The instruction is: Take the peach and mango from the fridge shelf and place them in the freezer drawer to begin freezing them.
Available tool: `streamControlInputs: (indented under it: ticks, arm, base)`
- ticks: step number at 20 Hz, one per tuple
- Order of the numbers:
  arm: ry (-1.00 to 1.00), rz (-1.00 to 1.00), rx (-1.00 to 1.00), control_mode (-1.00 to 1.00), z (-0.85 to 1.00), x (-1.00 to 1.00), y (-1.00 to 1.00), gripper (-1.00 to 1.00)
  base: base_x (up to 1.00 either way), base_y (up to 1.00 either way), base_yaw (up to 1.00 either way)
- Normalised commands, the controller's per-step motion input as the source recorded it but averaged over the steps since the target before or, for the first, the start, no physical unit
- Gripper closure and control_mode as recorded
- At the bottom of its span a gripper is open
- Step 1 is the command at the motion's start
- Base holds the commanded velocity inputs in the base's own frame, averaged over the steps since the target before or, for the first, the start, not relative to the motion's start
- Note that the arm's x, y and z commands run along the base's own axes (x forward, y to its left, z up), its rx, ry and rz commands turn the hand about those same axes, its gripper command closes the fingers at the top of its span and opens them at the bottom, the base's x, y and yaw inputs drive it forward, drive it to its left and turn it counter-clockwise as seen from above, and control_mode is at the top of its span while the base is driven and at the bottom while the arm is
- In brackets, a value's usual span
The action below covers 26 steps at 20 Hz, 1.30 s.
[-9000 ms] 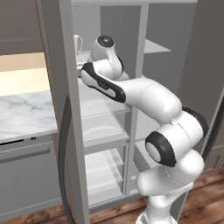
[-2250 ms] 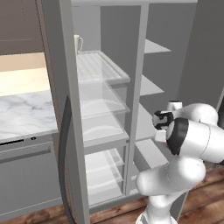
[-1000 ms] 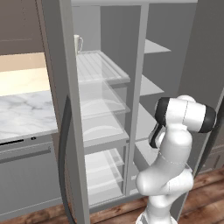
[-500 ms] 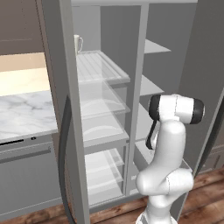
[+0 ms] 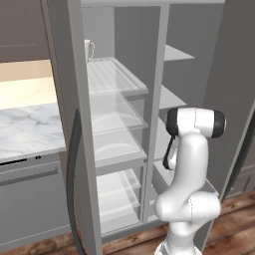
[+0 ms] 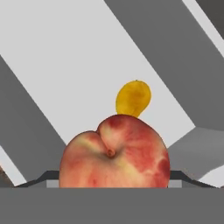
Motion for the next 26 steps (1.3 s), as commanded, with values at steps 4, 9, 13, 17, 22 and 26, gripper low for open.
streamControlInputs:
  ticks: [4, 9, 13, 17, 22, 26]
  arm:
    - [0.00, 0.00, 0.00, -1.00, -0.22, 0.06, 0.00, 1.00]
    - [0.00, 0.00, 0.00, -1.00, -0.35, 0.23, 0.00, 1.00]
    - [0.00, 0.00, 0.00, -1.00, -0.34, 0.29, 0.00, 1.00]
    - [0.00, 0.00, 0.00, -1.00, -0.49, 0.18, -0.02, 1.00]
    - [0.00, 0.00, 0.00, -1.00, -0.38, 0.20, 0.00, 1.00]
    - [0.00, 0.00, 0.00, -1.00, -0.32, 0.26, -0.02, 1.00]
  base:
    - [0.00, 0.00, 0.00]
    - [0.00, 0.00, 0.00]
    - [0.00, 0.00, 0.00]
    - [0.00, 0.00, 0.00]
    - [0.00, 0.00, 0.00]
    - [0.00, 0.00, 0.00]
